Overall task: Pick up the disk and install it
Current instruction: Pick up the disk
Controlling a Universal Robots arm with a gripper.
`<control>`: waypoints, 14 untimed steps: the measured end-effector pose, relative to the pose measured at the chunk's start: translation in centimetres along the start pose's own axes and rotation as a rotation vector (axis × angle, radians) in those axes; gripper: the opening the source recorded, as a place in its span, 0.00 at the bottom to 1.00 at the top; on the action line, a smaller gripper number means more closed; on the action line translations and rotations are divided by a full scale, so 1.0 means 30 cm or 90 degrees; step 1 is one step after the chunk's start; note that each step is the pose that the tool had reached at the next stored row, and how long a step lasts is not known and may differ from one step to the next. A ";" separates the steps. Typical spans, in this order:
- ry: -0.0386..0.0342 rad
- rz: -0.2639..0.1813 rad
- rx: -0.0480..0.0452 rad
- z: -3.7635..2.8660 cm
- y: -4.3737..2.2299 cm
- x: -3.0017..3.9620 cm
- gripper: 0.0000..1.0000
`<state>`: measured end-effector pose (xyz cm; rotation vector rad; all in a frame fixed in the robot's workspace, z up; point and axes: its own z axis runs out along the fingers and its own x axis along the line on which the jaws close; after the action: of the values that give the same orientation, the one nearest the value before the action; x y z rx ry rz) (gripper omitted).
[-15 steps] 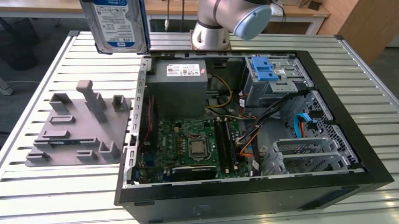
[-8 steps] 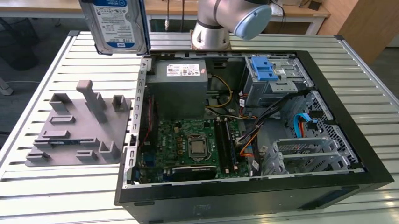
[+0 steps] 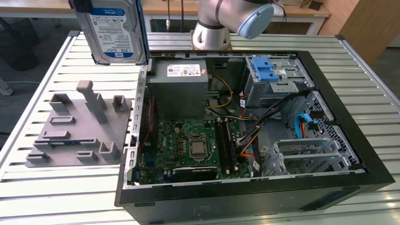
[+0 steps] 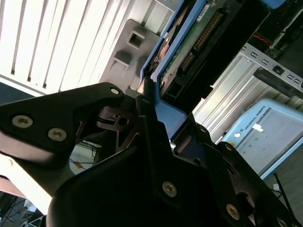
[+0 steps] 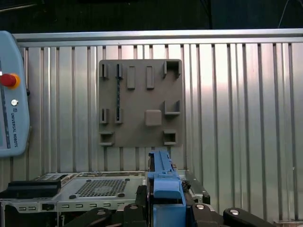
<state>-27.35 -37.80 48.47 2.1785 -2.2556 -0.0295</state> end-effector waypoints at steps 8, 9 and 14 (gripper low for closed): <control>0.0000 0.000 0.0000 0.002 -0.044 0.058 0.36; 0.0000 0.000 0.0000 0.002 -0.057 0.059 0.36; -0.0001 0.000 0.0000 0.002 -0.128 0.060 0.36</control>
<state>-23.57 -39.72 48.32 2.1786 -2.2556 -0.0295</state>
